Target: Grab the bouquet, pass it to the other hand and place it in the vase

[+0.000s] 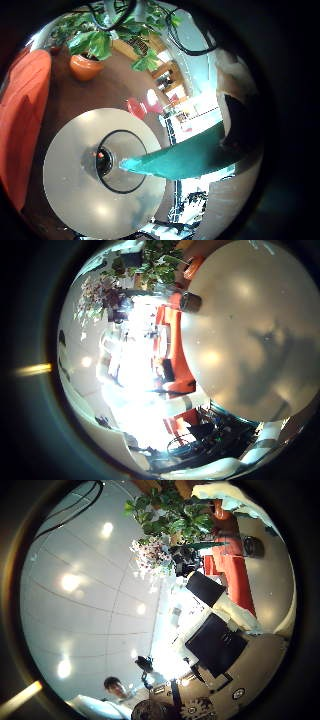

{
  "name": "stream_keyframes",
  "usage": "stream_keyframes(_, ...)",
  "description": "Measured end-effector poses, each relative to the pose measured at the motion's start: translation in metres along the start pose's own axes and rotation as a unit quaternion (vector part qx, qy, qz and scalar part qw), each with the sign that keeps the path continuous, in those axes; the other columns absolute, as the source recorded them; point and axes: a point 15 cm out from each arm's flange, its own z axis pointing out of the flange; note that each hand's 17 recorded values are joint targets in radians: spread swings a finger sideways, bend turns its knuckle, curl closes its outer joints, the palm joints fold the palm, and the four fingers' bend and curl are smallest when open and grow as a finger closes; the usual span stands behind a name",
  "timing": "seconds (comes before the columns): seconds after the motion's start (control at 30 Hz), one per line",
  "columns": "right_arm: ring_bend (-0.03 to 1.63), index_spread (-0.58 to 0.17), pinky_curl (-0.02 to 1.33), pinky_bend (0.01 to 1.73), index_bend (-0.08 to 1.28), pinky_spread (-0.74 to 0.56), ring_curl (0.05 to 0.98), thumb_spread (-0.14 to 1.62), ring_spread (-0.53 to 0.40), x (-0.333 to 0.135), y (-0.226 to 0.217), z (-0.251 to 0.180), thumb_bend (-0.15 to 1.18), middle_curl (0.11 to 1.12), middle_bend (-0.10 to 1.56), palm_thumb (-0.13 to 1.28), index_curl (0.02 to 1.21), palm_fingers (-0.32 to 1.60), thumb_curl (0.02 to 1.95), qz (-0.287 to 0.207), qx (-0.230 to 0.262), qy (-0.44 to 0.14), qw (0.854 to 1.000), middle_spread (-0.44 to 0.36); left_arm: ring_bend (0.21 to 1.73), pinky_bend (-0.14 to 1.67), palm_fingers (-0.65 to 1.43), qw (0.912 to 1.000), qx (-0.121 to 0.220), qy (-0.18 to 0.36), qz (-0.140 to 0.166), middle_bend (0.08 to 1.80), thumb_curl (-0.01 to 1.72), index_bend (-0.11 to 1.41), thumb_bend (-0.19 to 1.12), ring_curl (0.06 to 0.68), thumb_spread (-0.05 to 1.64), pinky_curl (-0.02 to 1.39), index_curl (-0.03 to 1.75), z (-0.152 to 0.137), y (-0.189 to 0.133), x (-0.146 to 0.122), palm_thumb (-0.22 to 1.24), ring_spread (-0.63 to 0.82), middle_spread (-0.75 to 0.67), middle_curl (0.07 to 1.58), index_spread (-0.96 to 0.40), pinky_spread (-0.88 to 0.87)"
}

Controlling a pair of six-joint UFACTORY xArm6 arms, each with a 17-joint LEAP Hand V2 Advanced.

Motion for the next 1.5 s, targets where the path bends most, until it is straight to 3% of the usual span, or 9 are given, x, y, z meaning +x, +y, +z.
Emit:
stream_keyframes(0.13,1.02,-0.377,0.56,0.54,0.50,0.08,0.396,1.03,-0.248,0.000,0.000,0.000,-0.02,0.52,0.73,0.82,0.56,0.53,0.57,-0.001,0.001,0.001,1.000,-0.146,1.54,1.05,1.04,1.0000,-0.004,0.002,0.000,1.32,0.73,0.82,-0.03,0.615,1.05,1.36,1.08,0.001,0.001,-0.004,0.89,-0.39,-0.42,0.81,-0.65,-0.70)
stream_keyframes(0.23,1.03,-0.379,0.55,0.54,0.50,0.08,0.395,1.03,-0.251,0.000,0.000,0.000,-0.02,0.52,0.73,0.82,0.57,0.54,0.57,0.000,0.000,0.000,1.000,-0.150,1.50,1.03,0.89,0.9999,-0.013,0.008,0.000,1.24,0.67,0.67,-0.07,0.593,1.02,1.29,1.08,0.004,0.005,-0.006,0.75,-0.40,-0.43,0.80,-0.64,-0.70)
stream_keyframes(0.27,1.02,-0.379,0.55,0.54,0.50,0.08,0.394,1.03,-0.252,0.000,0.000,0.000,-0.02,0.52,0.73,0.82,0.57,0.54,0.57,0.000,0.000,0.000,1.000,-0.152,1.44,1.00,0.64,0.9997,-0.021,0.012,-0.001,1.20,0.65,0.55,-0.09,0.577,1.01,1.26,1.06,0.006,0.008,-0.006,0.67,-0.40,-0.42,0.79,-0.62,-0.70)
stream_keyframes(0.33,1.02,-0.381,0.55,0.54,0.50,0.08,0.394,1.03,-0.254,0.000,0.000,0.000,-0.02,0.52,0.73,0.82,0.57,0.54,0.57,0.000,0.000,0.000,1.000,-0.155,1.25,0.66,-0.30,0.9989,-0.039,0.024,-0.002,0.83,0.58,0.46,-0.11,0.594,0.99,1.23,1.01,0.011,0.016,-0.007,0.47,-0.23,-0.19,0.75,-0.47,-0.55)
stream_keyframes(0.4,1.02,-0.380,0.55,0.54,0.50,0.08,0.393,1.03,-0.255,0.000,0.000,0.000,-0.02,0.53,0.74,0.82,0.57,0.54,0.57,-0.001,0.000,0.001,1.000,-0.157,1.03,0.44,-0.51,0.9966,-0.069,0.045,0.002,0.57,0.52,0.26,-0.11,0.441,0.97,1.18,0.89,0.017,0.029,-0.008,0.31,0.05,0.06,0.58,-0.34,-0.34)
stream_keyframes(0.53,1.02,-0.382,0.54,0.54,0.50,0.08,0.394,1.03,-0.256,-0.001,0.000,0.000,-0.02,0.53,0.75,0.82,0.58,0.55,0.57,-0.001,0.000,0.001,1.000,-0.160,0.77,0.18,-0.40,0.9918,-0.092,0.088,-0.001,0.35,0.44,0.08,-0.07,0.288,0.94,1.03,0.72,0.013,0.035,-0.014,0.16,0.34,0.34,0.41,-0.18,0.04)
stream_keyframes(0.8,1.02,-0.385,0.53,0.53,0.50,0.08,0.395,1.03,-0.264,-0.001,0.001,0.001,-0.02,0.55,0.78,0.82,0.58,0.57,0.57,-0.002,-0.002,0.000,1.000,-0.168,0.58,0.13,-0.28,0.9937,-0.065,0.088,-0.023,0.19,0.38,0.07,-0.04,0.199,0.88,0.69,0.45,-0.027,0.037,-0.042,0.08,0.56,0.53,0.32,-0.06,0.52)
stream_keyframes(1.2,1.03,-0.383,0.50,0.51,0.51,0.07,0.403,1.03,-0.275,0.001,0.001,0.004,-0.02,0.57,0.80,0.82,0.60,0.59,0.57,-0.003,-0.008,-0.002,1.000,-0.185,0.49,0.16,-0.21,0.9949,-0.041,0.088,-0.030,0.16,0.35,0.11,-0.03,0.174,0.87,0.43,0.25,-0.092,0.066,-0.043,0.07,0.62,0.56,0.25,-0.04,0.65)
stream_keyframes(1.5,1.03,-0.384,0.49,0.51,0.51,0.05,0.409,1.02,-0.278,-0.002,0.011,0.007,-0.02,0.58,0.82,0.83,0.61,0.61,0.57,-0.019,-0.025,-0.008,0.999,-0.188,0.45,0.18,-0.17,0.9954,-0.043,0.075,-0.042,0.16,0.34,0.12,-0.03,0.173,0.87,0.35,0.20,-0.099,0.118,-0.030,0.08,0.63,0.55,0.22,-0.04,0.64)
